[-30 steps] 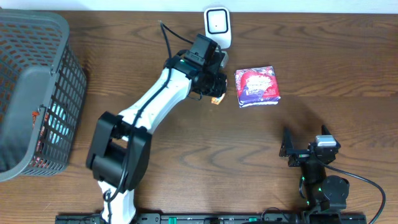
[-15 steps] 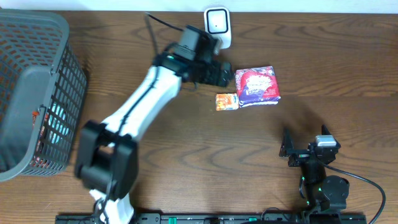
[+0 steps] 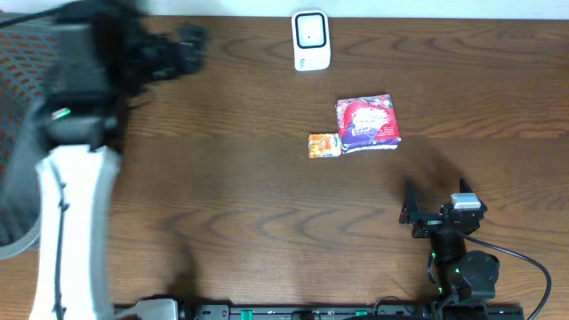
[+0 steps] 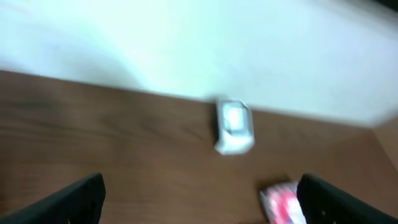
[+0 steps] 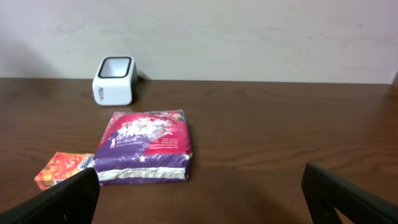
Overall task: Scan the item barcode
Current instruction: 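Carry the orange packet out and set it beside the purple package, then reach the left gripper into the basket and grasp the green packet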
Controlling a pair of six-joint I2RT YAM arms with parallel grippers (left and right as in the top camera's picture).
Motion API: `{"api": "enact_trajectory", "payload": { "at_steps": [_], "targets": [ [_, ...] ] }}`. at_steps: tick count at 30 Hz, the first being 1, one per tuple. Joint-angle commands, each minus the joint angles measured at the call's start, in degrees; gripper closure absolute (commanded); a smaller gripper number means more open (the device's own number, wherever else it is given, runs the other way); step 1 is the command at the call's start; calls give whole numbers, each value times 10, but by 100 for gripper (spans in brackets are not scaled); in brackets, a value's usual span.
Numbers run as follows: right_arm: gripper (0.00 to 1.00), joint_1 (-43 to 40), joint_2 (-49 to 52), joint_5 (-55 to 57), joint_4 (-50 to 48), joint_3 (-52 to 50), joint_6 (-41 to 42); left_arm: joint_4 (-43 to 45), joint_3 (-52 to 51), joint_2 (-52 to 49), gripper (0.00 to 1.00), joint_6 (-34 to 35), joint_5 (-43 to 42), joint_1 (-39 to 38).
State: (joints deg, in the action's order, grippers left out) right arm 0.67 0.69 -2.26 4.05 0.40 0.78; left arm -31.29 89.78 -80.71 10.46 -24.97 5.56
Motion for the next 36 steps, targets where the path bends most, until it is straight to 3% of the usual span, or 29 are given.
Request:
{"api": "enact_trajectory", "payload": {
  "at_steps": [1,10,15,21,36],
  "targets": [
    [1,3,-4,2,2,0,-6,-3,11,42,2,-3,4,94],
    [1,3,-4,2,2,0,-6,-23,11,65,2,-3,9,277],
    [1,3,-4,2,2,0,-6,-69,11,43,2,-4,114,328],
    [1,3,-4,2,2,0,-6,-159,2,-8,2,-11,225,355],
    [1,3,-4,2,2,0,-6,-222,-2,-170,2,-71,192,358]
  ]
}}
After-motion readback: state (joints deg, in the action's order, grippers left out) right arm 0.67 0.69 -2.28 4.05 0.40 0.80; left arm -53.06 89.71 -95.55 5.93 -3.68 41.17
